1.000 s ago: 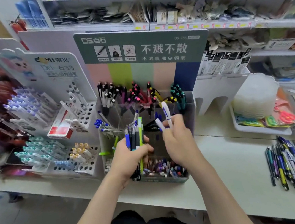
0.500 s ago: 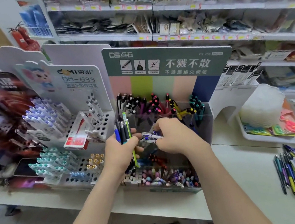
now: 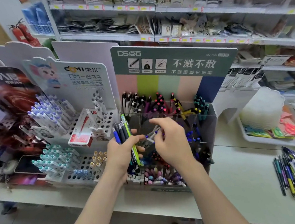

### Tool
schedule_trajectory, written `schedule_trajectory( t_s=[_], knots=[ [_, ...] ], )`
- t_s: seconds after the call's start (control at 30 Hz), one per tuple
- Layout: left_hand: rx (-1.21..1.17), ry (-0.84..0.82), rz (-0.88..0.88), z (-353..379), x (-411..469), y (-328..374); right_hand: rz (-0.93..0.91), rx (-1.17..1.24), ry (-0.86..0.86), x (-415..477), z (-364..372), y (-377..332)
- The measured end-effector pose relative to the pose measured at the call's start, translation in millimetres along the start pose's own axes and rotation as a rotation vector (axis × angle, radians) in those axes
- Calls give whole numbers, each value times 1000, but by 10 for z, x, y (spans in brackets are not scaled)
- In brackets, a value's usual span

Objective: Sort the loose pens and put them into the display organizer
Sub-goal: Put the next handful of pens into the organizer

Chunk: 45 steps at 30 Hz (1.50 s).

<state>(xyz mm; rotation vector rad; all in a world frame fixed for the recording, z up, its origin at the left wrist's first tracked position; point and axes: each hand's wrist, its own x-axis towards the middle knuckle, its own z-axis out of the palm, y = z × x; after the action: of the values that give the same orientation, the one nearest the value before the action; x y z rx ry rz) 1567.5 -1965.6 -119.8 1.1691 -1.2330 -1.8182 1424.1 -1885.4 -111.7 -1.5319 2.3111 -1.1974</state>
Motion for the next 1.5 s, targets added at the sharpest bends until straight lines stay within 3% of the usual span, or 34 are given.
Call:
schedule_trajectory(
  t_s=[0.07,0.1,0.23,0.33,0.4,0.5,0.53,0.67,0.77,0.87,1.0,1.07,1.2,1.3,1.37,1.5],
  knots=[
    [27,-1,22,-17,-20,-3,116,-5,228,-92,19,-2],
    [30,1,28,-25,-30,-8,189,-36,233,-118,20,-5],
    [12,-10,13,-37,-53,-33,313,-42,-170,-149,103,-42],
    [-19,-70,9,-35,-85,-41,250,118,-201,-162,107,-77],
    [-39,-125,-1,-47,-114,-49,201,151,-93,-211,97,-84],
    [9,-262,-31,-81,-158,-51,153,158,207,-266,21,-100],
    [35,-326,-44,-87,-178,-44,191,248,189,-261,-41,-145],
    [75,-573,-87,-53,-255,0,344,557,-173,-240,-222,-220],
    [81,-608,-79,11,-300,4,425,620,-123,-270,-267,-192],
    [-41,-600,-152,86,-356,-2,529,859,-136,-303,-319,-142],
    [-90,-593,-198,153,-389,-33,479,778,-208,-337,-381,-56],
    [-94,-598,-181,156,-361,-84,495,726,-128,-330,-361,-46],
    [-56,-513,-184,109,-335,-103,416,529,235,-319,-262,18],
    [-27,-452,-141,15,-301,-119,358,663,433,-313,-292,-83],
    [3,-415,-83,-77,-271,-148,316,755,359,-319,-317,-123],
    [25,-312,16,-288,-225,-158,271,373,-150,-338,-255,-35]
  ],
)
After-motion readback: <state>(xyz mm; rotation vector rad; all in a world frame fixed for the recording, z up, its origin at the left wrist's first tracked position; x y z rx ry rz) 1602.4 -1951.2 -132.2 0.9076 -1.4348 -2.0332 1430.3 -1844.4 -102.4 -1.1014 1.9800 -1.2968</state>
